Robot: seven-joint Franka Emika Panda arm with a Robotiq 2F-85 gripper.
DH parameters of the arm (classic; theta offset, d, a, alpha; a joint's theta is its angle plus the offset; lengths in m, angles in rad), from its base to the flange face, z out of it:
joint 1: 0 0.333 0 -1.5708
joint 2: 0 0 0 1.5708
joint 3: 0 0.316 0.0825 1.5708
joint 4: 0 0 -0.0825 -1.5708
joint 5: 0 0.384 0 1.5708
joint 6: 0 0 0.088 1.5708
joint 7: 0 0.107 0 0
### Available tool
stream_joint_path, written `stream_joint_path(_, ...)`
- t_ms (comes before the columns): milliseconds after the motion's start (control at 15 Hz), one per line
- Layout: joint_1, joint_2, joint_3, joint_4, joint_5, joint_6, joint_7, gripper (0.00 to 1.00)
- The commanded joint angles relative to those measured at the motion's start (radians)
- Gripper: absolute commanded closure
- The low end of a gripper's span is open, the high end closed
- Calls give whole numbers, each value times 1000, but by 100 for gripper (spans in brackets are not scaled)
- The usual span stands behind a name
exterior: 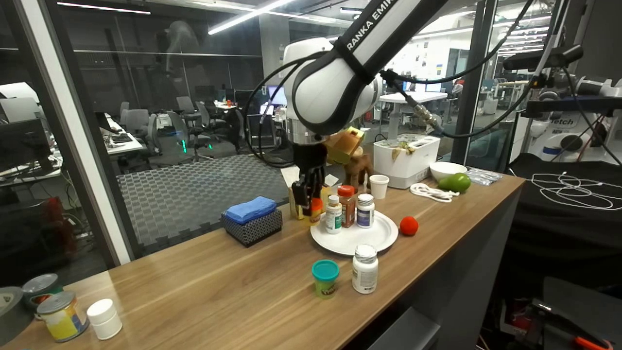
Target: Put the objects on the table on to the plate.
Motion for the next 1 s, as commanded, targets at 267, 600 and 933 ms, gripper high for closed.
stream_joint_path(267, -23, -69, 4, -74, 9, -53, -12, 71)
stream_joint_path(600, -9, -76, 13, -101, -20, -23, -16, 71)
stream_joint_path(933, -27, -73, 44, -151, -5, 27, -112, 71)
